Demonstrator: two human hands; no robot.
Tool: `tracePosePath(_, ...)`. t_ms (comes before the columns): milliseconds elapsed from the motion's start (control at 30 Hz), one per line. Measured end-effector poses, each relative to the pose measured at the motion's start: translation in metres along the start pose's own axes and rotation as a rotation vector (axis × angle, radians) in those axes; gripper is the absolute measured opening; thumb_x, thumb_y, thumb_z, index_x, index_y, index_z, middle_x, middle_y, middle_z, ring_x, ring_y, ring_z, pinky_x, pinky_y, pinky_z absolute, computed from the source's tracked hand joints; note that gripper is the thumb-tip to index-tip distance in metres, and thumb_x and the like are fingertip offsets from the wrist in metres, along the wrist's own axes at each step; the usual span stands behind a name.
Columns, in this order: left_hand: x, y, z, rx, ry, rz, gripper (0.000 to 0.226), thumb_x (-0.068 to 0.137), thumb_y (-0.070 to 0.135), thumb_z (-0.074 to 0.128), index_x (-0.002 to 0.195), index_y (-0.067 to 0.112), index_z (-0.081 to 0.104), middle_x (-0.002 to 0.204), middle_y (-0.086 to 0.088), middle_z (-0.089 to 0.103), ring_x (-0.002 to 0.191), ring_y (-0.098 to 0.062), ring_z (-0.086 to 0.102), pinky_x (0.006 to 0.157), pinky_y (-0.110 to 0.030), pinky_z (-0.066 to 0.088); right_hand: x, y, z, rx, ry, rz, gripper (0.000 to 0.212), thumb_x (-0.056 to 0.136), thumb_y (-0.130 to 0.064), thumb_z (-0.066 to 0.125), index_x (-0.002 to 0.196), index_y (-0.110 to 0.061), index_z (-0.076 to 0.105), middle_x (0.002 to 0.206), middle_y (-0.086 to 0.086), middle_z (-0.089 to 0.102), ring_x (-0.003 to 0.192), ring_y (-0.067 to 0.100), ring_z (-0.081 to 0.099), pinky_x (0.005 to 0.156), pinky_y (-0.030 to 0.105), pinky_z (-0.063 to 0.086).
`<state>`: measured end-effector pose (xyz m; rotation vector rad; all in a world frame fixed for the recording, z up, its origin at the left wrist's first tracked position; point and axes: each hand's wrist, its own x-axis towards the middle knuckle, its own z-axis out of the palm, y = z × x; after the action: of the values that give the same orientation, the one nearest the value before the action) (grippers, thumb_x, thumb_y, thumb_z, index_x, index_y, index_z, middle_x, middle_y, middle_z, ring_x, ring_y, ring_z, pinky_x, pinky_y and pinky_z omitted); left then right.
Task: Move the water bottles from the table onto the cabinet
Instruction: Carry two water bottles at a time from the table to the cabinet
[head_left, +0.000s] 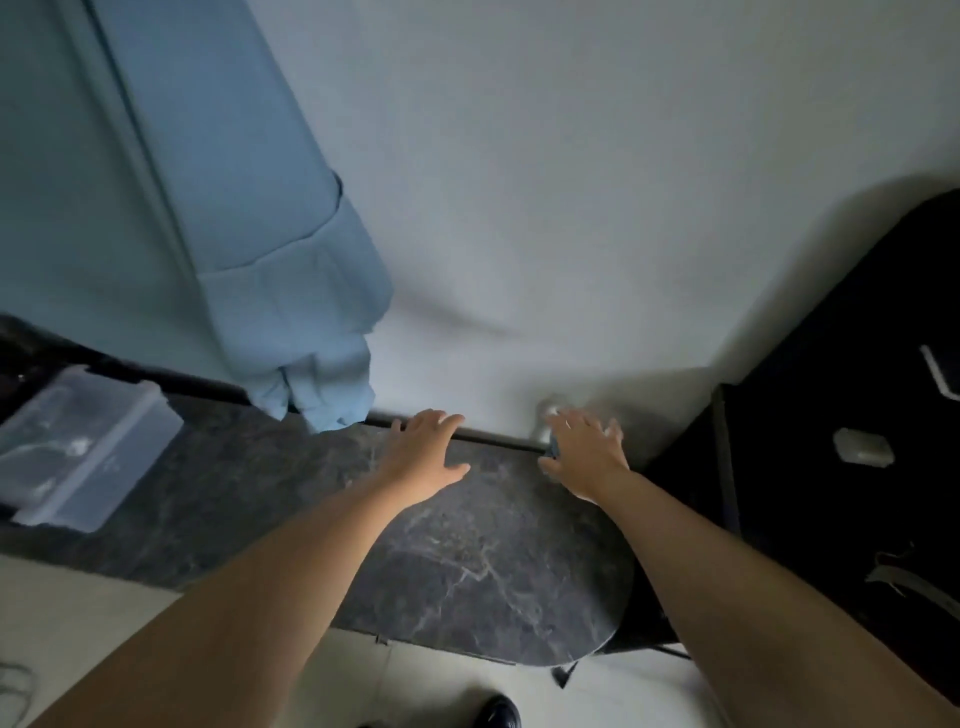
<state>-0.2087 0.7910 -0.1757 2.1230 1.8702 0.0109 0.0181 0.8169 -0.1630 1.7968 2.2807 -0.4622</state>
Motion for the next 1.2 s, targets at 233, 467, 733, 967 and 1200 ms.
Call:
tracePosePath(233, -0.092, -0.093, -0.040, -0.014, 0.108, -0.249, 0.066, 0.085, 0.054, 0.057, 0.141, 0.026, 0.036, 0.141, 0.001, 0.046, 0.132, -0.022, 0.043, 0.106, -0.047, 0.037, -0.003, -0.107, -0.020, -0.101, 0.038, -0.253, 0.052, 0.101, -0.042, 0.033, 0.150, -0.027, 0.023, 0.158, -0.001, 0.023, 0.148, 0.021, 0.017, 0.119, 0.054, 0.012)
tracePosePath(467, -0.271, -0.203, -0.059, -0.033, 0.175, -0.538, 0.069, 0.088, 0.059, 0.049, 0.145, 0.024, 0.033, 0.148, -0.001, 0.041, 0.136, -0.022, 0.039, 0.109, -0.043, 0.036, -0.051, -0.297, 0.000, -0.178, 0.045, -0.551, 0.046, 0.101, -0.037, 0.033, 0.145, -0.023, 0.033, 0.153, 0.003, 0.033, 0.144, 0.023, 0.027, 0.117, 0.051, 0.019)
tracePosePath(733, -0.527, -0.301, -0.052, -0.128, 0.234, -0.944, 0.065, 0.090, 0.058, 0.044, 0.145, 0.025, 0.033, 0.151, -0.003, 0.036, 0.140, -0.025, 0.033, 0.114, -0.048, 0.026, -0.166, -0.525, 0.055, -0.164, -0.032, -0.882, 0.041, 0.099, -0.043, 0.039, 0.134, -0.023, 0.049, 0.140, 0.005, 0.052, 0.133, 0.029, 0.046, 0.111, 0.050, 0.032)
tracePosePath(967, -0.704, -0.329, -0.039, -0.198, 0.338, -1.310, 0.063, 0.095, 0.056, 0.037, 0.148, 0.024, 0.027, 0.151, -0.005, 0.037, 0.139, -0.025, 0.034, 0.113, -0.046, 0.027, -0.273, -0.684, 0.105, -0.276, -0.070, -1.280, 0.048, 0.100, -0.041, 0.036, 0.143, -0.019, 0.038, 0.149, 0.005, 0.040, 0.137, 0.026, 0.038, 0.114, 0.045, 0.030)
tracePosePath(1200, -0.819, -0.356, -0.015, -0.308, 0.383, -1.565, 0.066, 0.094, 0.057, 0.037, 0.149, 0.022, 0.025, 0.150, -0.007, 0.037, 0.137, -0.028, 0.037, 0.110, -0.045, 0.034, -0.360, -0.811, 0.147, -0.451, -0.109, -1.542, 0.047, 0.100, -0.036, 0.037, 0.142, -0.016, 0.040, 0.144, 0.008, 0.043, 0.130, 0.029, 0.043, 0.108, 0.046, 0.033)
